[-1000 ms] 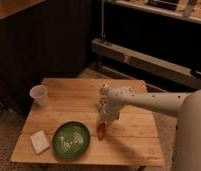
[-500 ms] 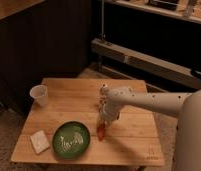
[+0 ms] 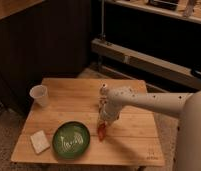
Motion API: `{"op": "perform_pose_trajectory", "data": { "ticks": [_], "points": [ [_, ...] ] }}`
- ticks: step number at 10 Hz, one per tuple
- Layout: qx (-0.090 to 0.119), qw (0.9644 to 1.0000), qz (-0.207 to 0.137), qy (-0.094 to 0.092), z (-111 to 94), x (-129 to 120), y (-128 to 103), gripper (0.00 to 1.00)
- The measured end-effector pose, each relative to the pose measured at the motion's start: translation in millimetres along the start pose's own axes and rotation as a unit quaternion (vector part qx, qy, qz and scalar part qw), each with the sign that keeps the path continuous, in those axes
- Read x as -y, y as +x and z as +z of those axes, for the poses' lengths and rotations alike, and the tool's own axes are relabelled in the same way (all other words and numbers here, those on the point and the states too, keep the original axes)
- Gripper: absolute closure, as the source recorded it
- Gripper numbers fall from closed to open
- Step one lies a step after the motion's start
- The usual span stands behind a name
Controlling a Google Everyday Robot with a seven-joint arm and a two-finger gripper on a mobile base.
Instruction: Drag the pepper across the table
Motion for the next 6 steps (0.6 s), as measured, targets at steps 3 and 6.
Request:
{"op": "perform_pose_trajectory", "data": {
  "ticks": [3,6],
  "points": [
    [-0.002,1.0000,-0.005,0.000,-0.7,-0.4,-1.1,1.00],
    [-0.002,1.0000,-0.008,0.000,-1.3,-1.9,-2.3,1.00]
  ]
}}
